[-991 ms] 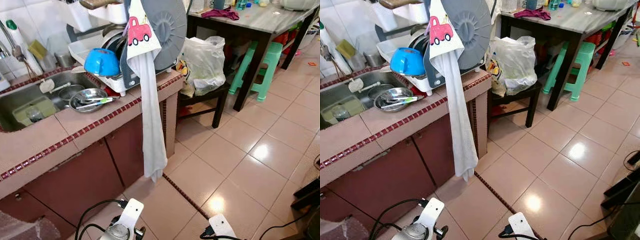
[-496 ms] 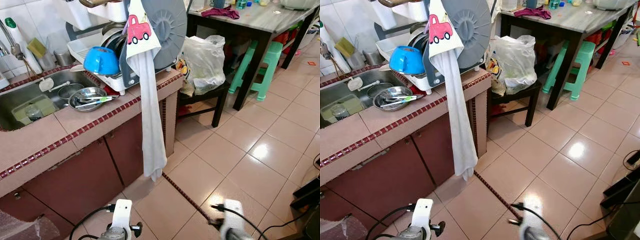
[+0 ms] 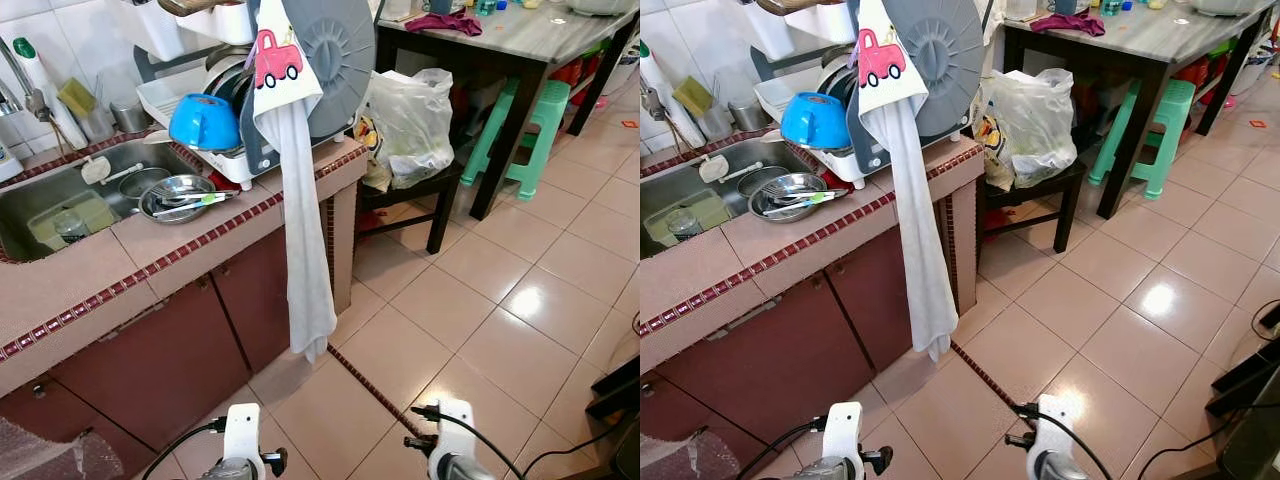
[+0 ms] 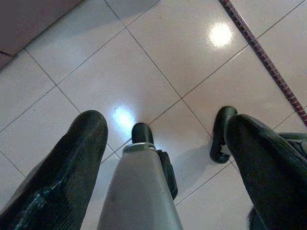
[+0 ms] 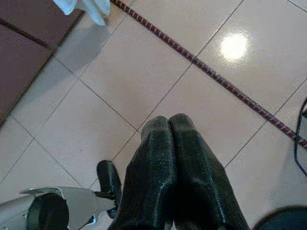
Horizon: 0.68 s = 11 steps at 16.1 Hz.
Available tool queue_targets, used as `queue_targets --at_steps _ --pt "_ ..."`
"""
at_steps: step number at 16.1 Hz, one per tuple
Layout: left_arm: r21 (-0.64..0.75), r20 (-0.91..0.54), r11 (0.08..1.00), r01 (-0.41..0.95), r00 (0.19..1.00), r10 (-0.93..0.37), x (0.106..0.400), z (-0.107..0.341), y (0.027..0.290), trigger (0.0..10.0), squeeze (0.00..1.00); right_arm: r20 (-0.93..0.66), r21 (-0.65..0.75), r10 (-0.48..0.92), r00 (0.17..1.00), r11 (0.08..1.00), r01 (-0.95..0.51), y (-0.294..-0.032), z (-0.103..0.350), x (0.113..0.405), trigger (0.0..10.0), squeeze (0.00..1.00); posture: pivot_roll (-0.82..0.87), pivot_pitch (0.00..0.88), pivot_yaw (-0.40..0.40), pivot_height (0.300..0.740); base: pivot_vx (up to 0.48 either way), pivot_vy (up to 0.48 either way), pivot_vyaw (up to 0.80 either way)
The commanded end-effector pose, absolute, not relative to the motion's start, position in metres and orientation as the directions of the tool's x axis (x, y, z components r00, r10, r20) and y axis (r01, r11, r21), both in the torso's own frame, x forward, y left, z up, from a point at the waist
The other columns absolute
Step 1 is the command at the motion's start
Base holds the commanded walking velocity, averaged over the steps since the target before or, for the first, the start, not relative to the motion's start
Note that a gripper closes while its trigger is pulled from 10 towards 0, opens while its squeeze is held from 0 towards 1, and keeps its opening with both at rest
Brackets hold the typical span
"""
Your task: Kitchen organization
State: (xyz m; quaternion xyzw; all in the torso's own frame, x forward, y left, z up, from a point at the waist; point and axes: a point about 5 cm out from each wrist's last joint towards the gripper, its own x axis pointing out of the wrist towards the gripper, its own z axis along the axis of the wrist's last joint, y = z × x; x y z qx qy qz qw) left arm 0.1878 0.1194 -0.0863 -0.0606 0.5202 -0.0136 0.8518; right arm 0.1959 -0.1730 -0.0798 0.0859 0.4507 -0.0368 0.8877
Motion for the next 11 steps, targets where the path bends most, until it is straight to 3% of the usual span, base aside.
queue_targets --at_steps 1,11 --pt "-0.106 -0.887 0.993 -0.044 0.455 -0.075 0.1894 -0.0856 0.1205 10.0 0.00 -0.807 0.118 0.007 0.590 0.982 0.150 -0.1724 -0.0794 0.1969 10.0 0.00 -0.02 0.000 0.089 0.740 0.000 0.000 0.00" --pt "-0.107 -0.888 0.993 -0.045 0.454 -0.075 0.1895 -0.0856 0.1203 10.0 0.00 -0.807 0.114 0.004 0.590 0.982 0.150 -0.1729 -0.0795 0.1966 10.0 0.00 -0.02 0.000 0.089 0.740 0.000 0.000 0.00"
